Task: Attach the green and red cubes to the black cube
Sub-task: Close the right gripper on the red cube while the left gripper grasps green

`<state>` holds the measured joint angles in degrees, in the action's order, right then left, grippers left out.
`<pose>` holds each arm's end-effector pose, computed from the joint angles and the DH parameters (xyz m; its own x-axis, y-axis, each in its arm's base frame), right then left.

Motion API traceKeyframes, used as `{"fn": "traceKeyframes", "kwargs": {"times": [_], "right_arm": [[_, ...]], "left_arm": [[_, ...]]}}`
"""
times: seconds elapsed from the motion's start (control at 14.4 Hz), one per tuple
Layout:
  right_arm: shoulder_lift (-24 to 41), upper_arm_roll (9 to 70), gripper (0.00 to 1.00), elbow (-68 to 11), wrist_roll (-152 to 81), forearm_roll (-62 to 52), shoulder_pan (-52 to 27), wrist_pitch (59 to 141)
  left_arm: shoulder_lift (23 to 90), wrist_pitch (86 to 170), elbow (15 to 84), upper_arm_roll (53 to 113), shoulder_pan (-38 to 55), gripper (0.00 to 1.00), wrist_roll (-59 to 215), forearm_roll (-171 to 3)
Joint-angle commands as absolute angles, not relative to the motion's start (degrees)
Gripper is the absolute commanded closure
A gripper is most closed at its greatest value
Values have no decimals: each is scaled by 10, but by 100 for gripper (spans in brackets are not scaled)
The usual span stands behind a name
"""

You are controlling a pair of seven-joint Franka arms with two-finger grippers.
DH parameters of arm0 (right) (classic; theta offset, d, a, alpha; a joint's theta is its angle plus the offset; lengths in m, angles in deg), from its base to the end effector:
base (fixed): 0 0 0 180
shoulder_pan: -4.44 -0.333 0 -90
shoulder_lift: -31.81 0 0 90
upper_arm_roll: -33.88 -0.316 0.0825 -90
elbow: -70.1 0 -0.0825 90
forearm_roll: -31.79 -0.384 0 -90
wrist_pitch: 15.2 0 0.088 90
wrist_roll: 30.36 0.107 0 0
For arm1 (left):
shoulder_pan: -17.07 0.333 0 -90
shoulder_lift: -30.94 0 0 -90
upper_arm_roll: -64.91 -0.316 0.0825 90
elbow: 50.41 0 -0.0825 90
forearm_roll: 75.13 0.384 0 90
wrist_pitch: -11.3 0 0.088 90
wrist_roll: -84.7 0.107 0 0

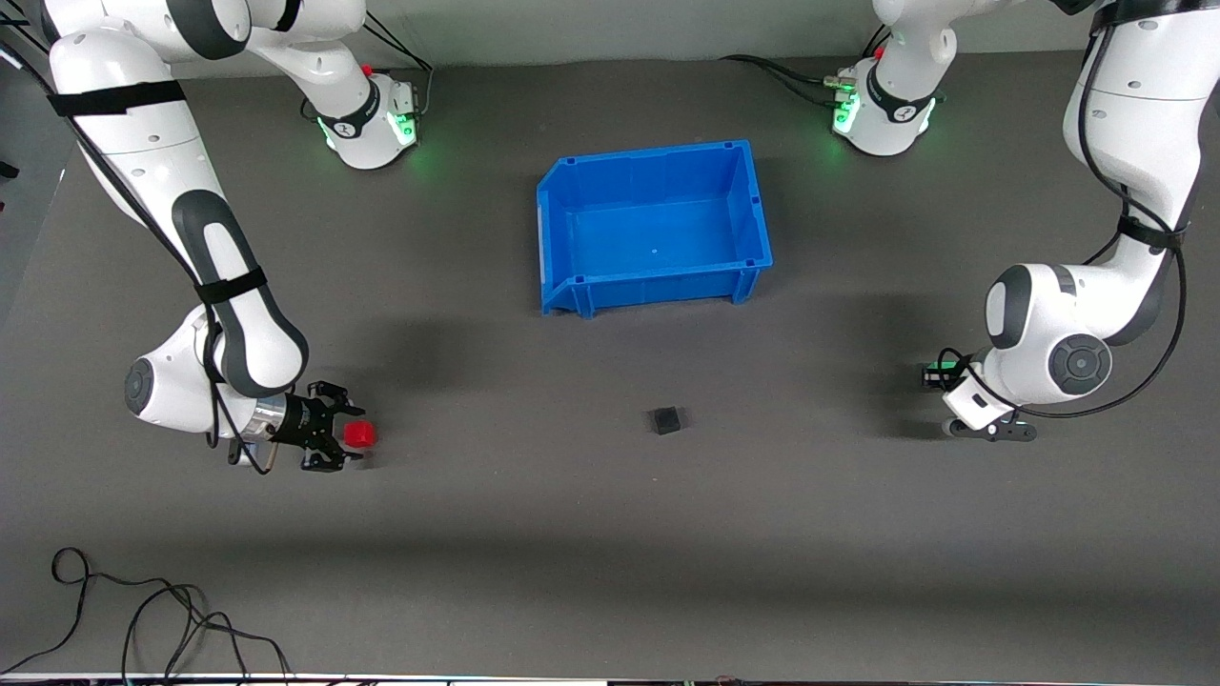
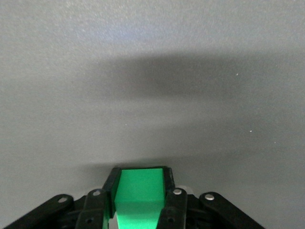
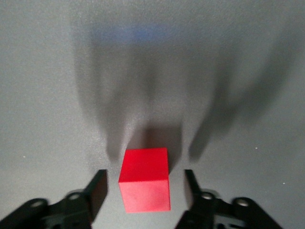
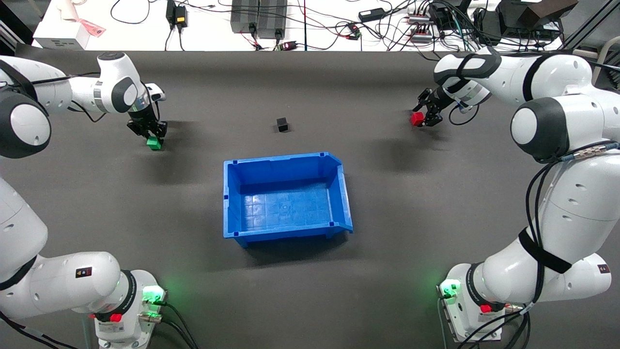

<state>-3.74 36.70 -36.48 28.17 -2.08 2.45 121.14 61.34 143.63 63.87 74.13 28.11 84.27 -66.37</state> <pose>0.6299 -0.0022 0.1756 0.0888 -0.9297 -0.3573 -0.9960 -0.0851 -0.0263 0.5842 0.0218 0.1785 0.9772 -0.0598 -0.2038 -0.0631 -0.9980 -0.0099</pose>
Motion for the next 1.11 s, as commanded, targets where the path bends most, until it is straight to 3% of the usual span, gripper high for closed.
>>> {"fn": "traceKeyframes", "kwargs": {"times": [0.0,0.14,0.28,0.62,1.04], "right_arm": [[-41,370,48,-362,256,-41,26,1217],[-41,370,67,-362,251,-41,27,1216],[-41,370,77,-362,251,-41,27,1215],[-27,366,80,-333,310,-41,7,1205],[-44,367,78,-247,476,-37,-131,1187]], "left_arm": [[614,1421,609,740,274,100,779,-692],[611,1406,586,742,261,100,689,-713],[609,1383,552,749,237,100,579,-719],[619,1372,487,762,201,100,284,-756],[651,1381,444,762,121,100,-95,-787]]}}
